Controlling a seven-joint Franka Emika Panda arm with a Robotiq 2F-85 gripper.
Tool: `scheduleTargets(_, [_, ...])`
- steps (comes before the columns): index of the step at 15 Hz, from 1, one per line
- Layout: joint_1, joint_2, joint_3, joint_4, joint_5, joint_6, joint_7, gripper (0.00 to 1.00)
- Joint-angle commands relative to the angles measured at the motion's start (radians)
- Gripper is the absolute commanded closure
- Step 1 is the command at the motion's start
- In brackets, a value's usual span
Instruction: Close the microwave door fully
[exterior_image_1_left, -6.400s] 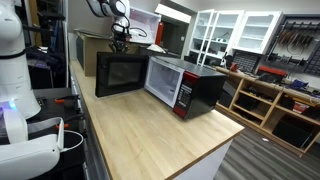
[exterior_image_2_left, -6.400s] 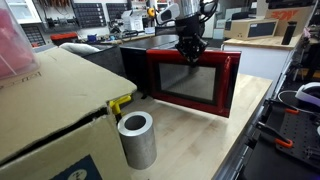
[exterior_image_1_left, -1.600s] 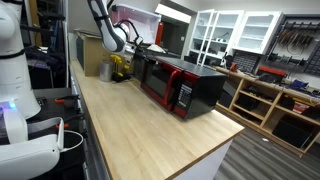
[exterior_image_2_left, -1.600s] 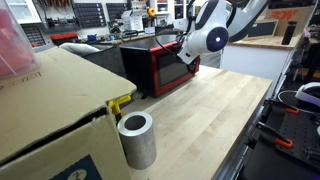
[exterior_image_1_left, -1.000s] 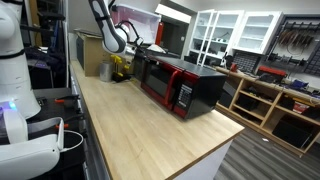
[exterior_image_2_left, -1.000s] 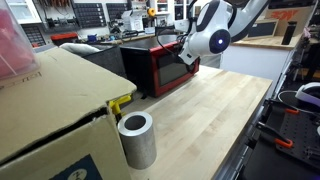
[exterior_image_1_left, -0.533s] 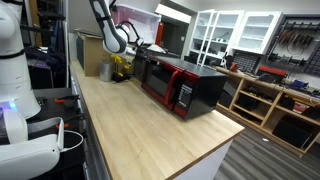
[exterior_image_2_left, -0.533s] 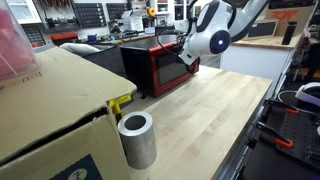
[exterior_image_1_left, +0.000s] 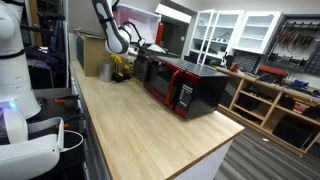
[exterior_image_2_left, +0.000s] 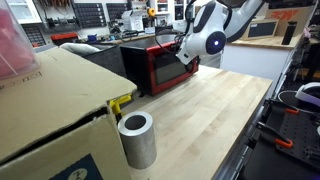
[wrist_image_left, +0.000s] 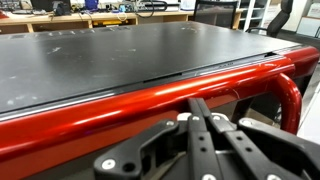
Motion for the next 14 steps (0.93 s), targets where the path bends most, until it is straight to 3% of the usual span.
scheduleTargets(1, [-0.033, 0.025, -0.028, 0.062, -0.003, 0.016, 0.028, 1.00])
scheduleTargets(9, [-0.073, -0.037, -0.061, -0.052, 0.148, 0.040, 0.012, 1.00])
scheduleTargets(14, [-0.135, -0.027, -0.109, -0.057, 0.145, 0.037, 0.035, 1.00])
